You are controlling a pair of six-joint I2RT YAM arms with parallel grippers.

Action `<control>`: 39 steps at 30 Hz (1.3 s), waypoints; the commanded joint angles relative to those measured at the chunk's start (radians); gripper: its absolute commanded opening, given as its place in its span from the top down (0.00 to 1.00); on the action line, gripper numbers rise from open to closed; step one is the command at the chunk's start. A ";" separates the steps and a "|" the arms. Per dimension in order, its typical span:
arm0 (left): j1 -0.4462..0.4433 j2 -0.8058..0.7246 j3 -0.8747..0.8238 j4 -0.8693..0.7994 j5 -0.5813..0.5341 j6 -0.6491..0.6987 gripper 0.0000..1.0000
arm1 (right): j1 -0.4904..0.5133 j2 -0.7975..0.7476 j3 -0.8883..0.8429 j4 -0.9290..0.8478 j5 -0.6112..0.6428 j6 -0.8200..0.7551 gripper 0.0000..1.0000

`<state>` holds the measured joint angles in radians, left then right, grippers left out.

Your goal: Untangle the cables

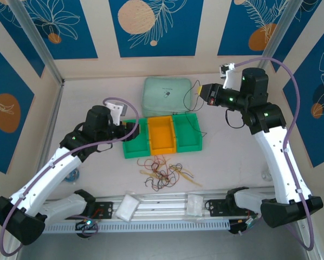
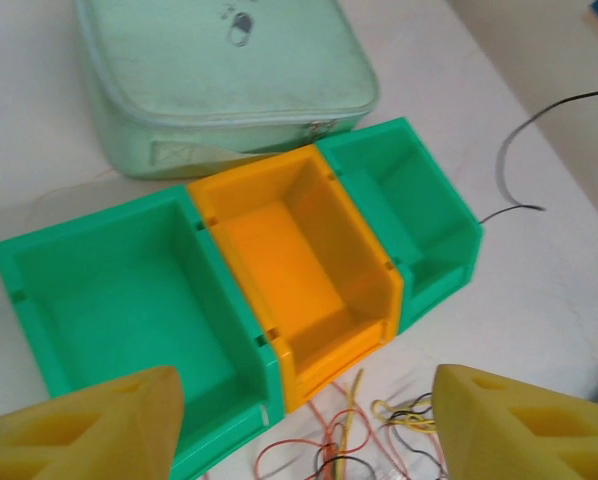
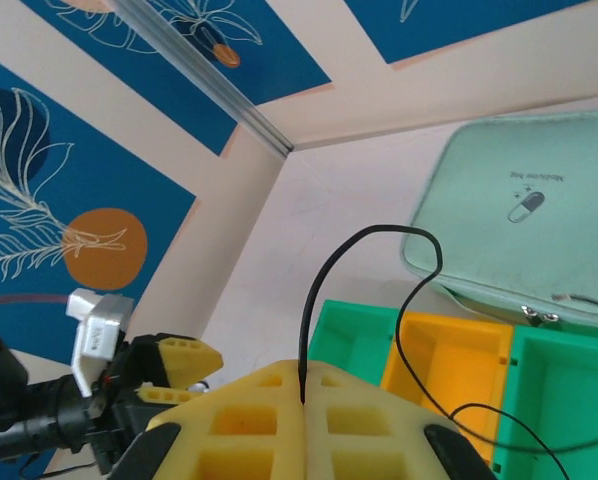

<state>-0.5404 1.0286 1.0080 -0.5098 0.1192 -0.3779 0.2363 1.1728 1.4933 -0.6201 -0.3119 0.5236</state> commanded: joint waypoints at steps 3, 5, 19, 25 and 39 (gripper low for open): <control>0.012 -0.022 0.015 -0.065 -0.120 0.038 0.25 | 0.012 0.007 0.016 -0.014 0.027 -0.027 0.94; 0.016 -0.023 0.016 -0.069 -0.117 0.049 0.17 | 0.012 0.014 0.006 -0.005 0.021 -0.019 0.94; 0.022 -0.036 0.030 -0.052 -0.139 0.085 0.08 | 0.022 0.050 0.197 -0.126 0.151 -0.125 0.94; 0.022 -0.056 0.044 -0.055 -0.161 0.111 0.08 | 0.069 0.048 0.223 -0.204 0.358 -0.227 0.94; 0.023 -0.030 0.059 -0.043 -0.126 0.099 0.08 | -0.017 0.099 0.000 -0.208 0.456 -0.300 0.94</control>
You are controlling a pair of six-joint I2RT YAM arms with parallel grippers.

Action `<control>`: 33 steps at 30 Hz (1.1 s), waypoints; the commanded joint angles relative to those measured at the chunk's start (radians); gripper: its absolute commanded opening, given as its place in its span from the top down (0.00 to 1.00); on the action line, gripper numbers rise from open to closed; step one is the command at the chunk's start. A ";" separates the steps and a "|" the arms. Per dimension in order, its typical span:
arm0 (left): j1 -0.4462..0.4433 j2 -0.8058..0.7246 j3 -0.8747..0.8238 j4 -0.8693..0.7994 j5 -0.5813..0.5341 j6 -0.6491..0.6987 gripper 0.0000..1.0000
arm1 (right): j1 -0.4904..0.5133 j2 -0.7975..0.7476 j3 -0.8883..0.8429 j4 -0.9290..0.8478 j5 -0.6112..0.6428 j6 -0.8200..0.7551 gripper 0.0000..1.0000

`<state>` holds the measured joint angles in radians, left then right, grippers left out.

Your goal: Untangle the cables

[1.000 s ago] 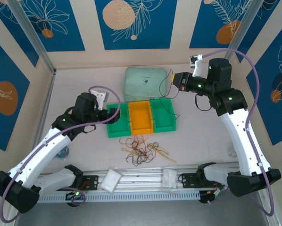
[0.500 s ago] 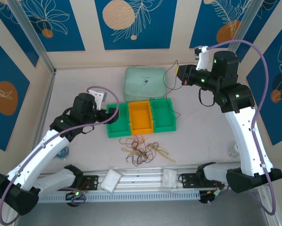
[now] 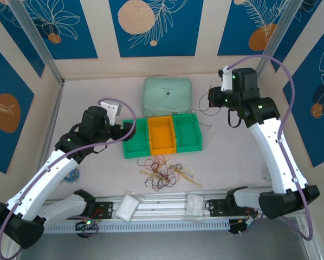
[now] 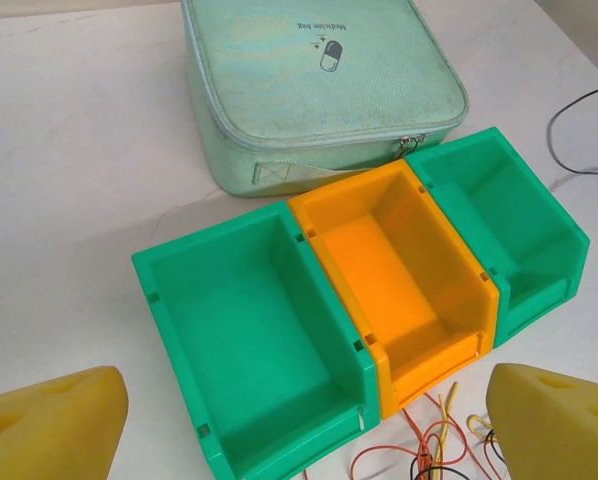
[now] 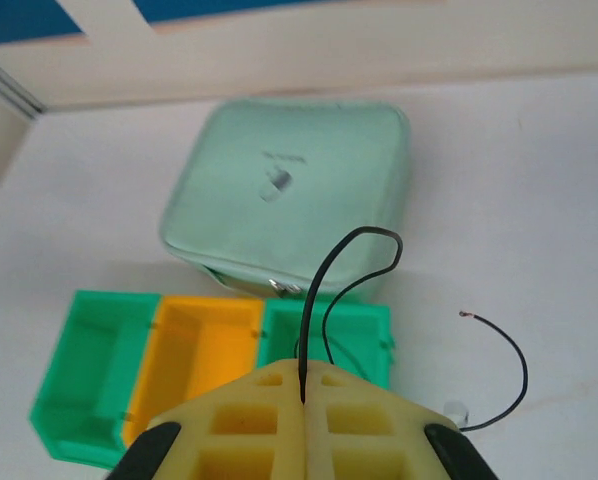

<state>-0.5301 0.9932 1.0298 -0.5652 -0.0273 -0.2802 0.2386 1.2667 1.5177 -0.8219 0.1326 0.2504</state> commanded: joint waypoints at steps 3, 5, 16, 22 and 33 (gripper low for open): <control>0.012 0.008 0.037 0.015 0.024 -0.002 0.08 | -0.043 0.002 -0.035 0.014 -0.015 -0.031 0.94; 0.012 0.011 0.036 0.015 0.023 -0.004 0.08 | -0.046 0.000 -0.019 0.014 -0.048 -0.030 0.94; 0.012 0.027 0.034 0.028 0.027 -0.008 0.08 | 0.003 -0.022 0.138 -0.025 -0.188 -0.014 0.94; 0.012 0.030 0.034 0.035 0.030 -0.007 0.08 | 0.091 -0.039 0.191 -0.023 -0.166 -0.006 0.94; 0.012 0.028 0.035 0.038 0.030 -0.005 0.08 | 0.138 0.010 0.124 0.045 -0.178 0.017 0.93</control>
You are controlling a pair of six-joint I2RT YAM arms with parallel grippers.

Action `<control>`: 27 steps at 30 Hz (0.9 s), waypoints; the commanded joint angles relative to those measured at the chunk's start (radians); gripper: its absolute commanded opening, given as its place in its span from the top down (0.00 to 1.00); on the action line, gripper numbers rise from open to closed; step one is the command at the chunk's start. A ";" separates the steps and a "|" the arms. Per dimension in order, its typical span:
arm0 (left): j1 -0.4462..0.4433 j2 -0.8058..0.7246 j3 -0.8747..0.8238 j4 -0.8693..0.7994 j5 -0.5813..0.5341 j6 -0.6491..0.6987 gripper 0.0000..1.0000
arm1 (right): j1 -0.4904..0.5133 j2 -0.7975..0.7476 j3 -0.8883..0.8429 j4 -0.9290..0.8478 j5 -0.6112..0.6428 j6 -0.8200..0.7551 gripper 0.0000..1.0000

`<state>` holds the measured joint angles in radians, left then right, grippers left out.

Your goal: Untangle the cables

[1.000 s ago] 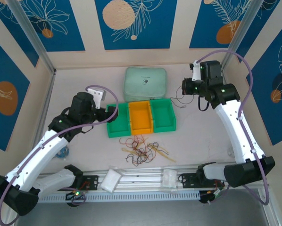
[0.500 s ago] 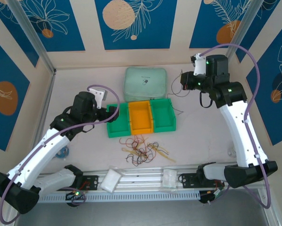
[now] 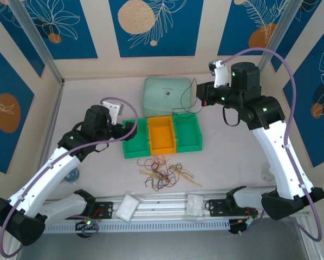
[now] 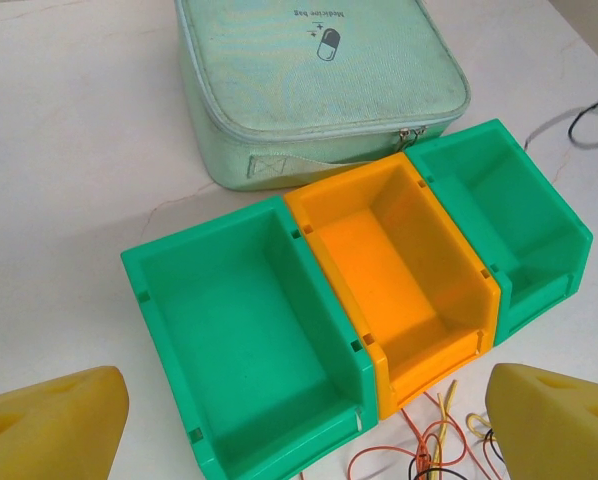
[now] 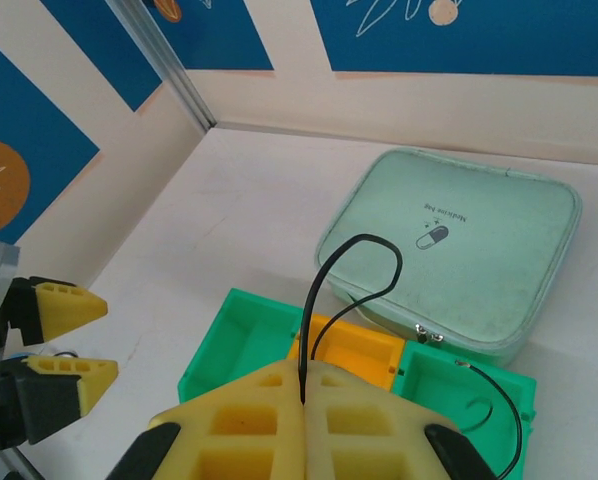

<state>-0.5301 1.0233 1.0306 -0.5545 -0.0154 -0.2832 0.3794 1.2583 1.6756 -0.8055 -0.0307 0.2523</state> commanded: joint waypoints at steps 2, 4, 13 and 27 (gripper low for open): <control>0.013 -0.004 0.033 0.024 0.018 0.001 0.08 | -0.015 0.035 -0.071 0.049 -0.027 0.022 0.94; 0.012 -0.007 0.033 0.020 0.016 0.002 0.08 | -0.029 0.049 -0.111 0.073 -0.041 0.031 0.94; 0.013 -0.019 0.031 0.004 0.003 0.010 0.08 | -0.080 0.111 -0.216 0.111 -0.086 0.055 0.93; 0.012 0.006 0.048 -0.013 0.009 0.028 0.08 | -0.086 0.123 -0.463 0.171 -0.121 0.137 0.94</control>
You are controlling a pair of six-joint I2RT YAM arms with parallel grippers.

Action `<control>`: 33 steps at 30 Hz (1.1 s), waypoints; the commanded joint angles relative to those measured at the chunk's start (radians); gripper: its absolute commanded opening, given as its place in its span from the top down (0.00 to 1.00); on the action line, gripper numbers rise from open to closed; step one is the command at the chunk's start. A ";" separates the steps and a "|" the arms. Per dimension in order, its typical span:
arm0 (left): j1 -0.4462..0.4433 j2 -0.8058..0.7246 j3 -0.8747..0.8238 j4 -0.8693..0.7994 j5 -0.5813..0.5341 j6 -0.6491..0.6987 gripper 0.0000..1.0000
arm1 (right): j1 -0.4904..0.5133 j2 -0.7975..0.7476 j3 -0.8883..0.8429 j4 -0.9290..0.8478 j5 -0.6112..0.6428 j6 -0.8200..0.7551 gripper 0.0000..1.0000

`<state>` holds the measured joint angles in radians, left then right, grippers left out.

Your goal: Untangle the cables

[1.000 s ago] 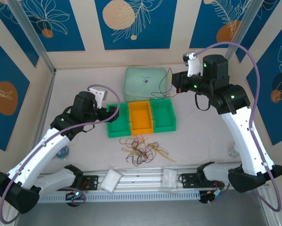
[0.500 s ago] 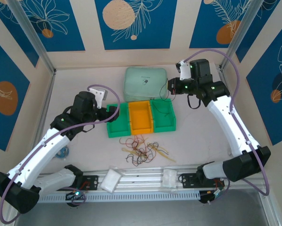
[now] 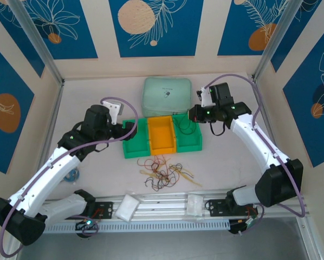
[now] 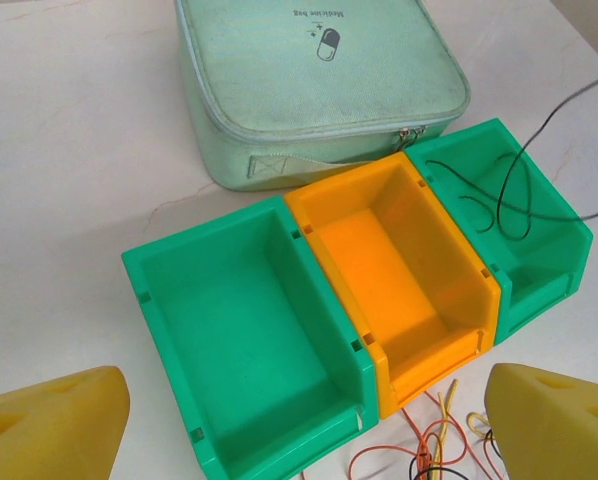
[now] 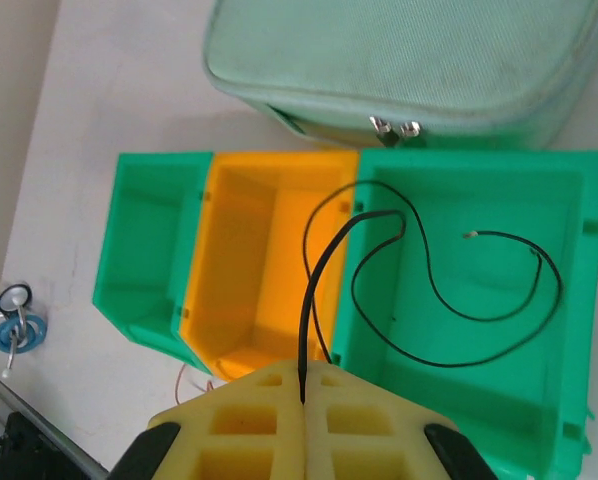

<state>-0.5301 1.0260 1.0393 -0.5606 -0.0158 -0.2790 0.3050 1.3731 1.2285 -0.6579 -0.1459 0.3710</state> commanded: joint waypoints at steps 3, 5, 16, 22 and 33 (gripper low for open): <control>0.012 0.000 0.037 -0.017 0.001 0.031 0.08 | -0.020 0.037 -0.019 0.003 0.050 -0.002 0.94; 0.013 0.000 0.035 -0.026 -0.002 0.033 0.08 | -0.015 0.063 -0.009 -0.020 0.102 -0.025 0.94; 0.012 0.036 0.006 -0.051 0.021 0.044 0.09 | 0.046 0.248 0.036 -0.046 0.151 -0.081 0.94; 0.012 0.050 -0.006 -0.053 0.041 0.058 0.10 | 0.053 0.355 0.088 -0.051 0.140 -0.099 0.93; 0.012 0.070 -0.038 -0.058 0.041 0.071 0.12 | 0.052 0.278 0.114 -0.127 0.239 -0.119 0.60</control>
<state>-0.5301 1.0866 1.0142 -0.5976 0.0067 -0.2264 0.3534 1.7271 1.3239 -0.7303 0.0624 0.2638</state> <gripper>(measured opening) 0.879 0.397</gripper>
